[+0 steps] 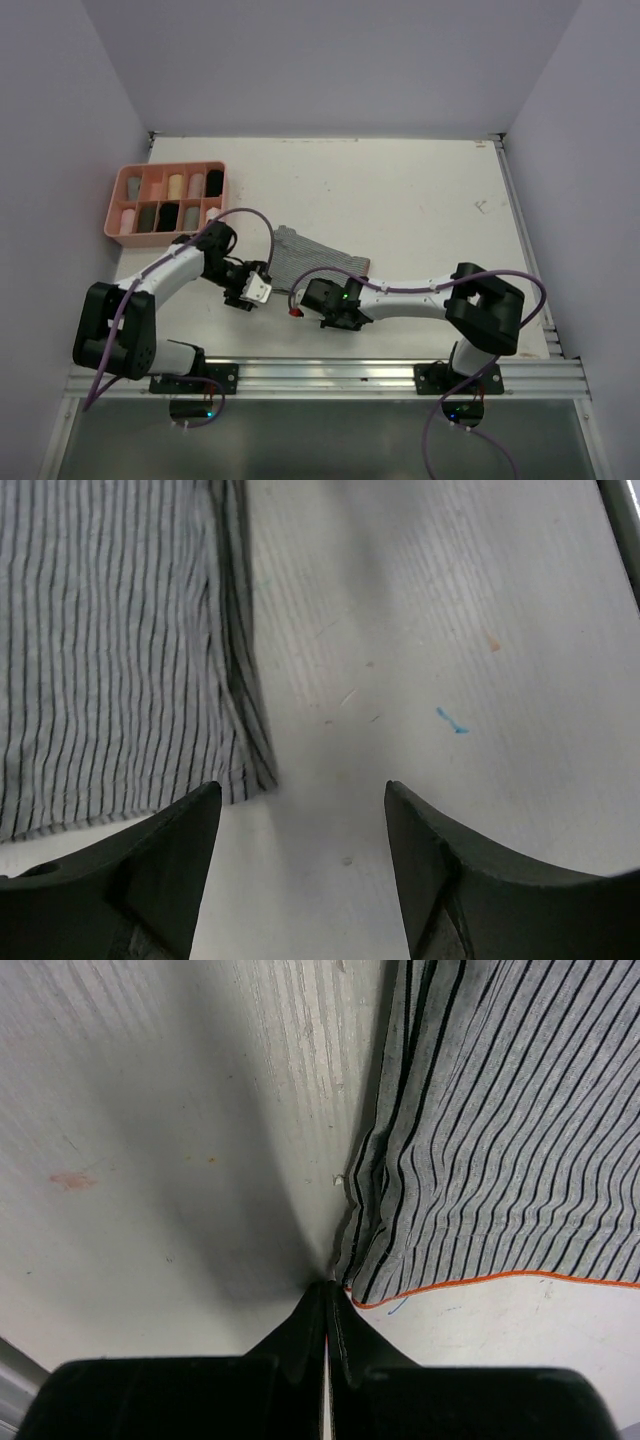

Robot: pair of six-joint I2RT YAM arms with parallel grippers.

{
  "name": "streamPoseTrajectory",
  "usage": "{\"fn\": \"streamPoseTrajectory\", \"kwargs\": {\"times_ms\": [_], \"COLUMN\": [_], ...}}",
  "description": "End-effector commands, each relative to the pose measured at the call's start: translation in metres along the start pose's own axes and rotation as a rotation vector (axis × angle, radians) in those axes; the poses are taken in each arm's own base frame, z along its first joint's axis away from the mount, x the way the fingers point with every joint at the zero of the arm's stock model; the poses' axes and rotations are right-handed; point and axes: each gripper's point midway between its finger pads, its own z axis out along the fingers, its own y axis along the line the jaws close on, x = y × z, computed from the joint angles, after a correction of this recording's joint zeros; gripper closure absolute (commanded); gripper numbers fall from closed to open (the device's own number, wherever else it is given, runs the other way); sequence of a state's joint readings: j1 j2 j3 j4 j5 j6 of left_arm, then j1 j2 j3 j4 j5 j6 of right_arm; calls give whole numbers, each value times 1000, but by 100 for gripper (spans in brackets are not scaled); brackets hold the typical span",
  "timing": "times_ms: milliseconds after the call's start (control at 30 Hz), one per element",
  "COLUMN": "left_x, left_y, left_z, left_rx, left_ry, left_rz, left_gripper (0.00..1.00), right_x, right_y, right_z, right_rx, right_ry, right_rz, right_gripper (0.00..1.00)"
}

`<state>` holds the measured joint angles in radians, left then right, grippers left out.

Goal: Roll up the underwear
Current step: Fold the underwear

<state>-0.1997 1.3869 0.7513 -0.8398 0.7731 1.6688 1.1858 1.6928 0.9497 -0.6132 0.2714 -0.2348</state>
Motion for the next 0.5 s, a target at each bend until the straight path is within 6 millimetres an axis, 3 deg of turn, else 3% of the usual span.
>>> {"fn": "streamPoseTrajectory", "kwargs": {"times_ms": [0, 167, 333, 467], "left_x": [1, 6, 10, 15], "left_y": [9, 22, 36, 32], "left_z": [12, 21, 28, 35], "left_rx": [-51, -75, -111, -79], "left_ry": [26, 36, 55, 64], "left_rz": [144, 142, 145, 141], "left_gripper": [30, 43, 46, 54], "right_x": [-2, -11, -15, -16], "right_y": [11, 3, -1, -3], "right_z": [12, 0, -6, -8], "right_rx": [-48, -45, -61, -83], "right_ry": [-28, -105, -145, -172], "right_rz": [41, 82, 106, 131], "right_gripper": [100, 100, 100, 100]}}
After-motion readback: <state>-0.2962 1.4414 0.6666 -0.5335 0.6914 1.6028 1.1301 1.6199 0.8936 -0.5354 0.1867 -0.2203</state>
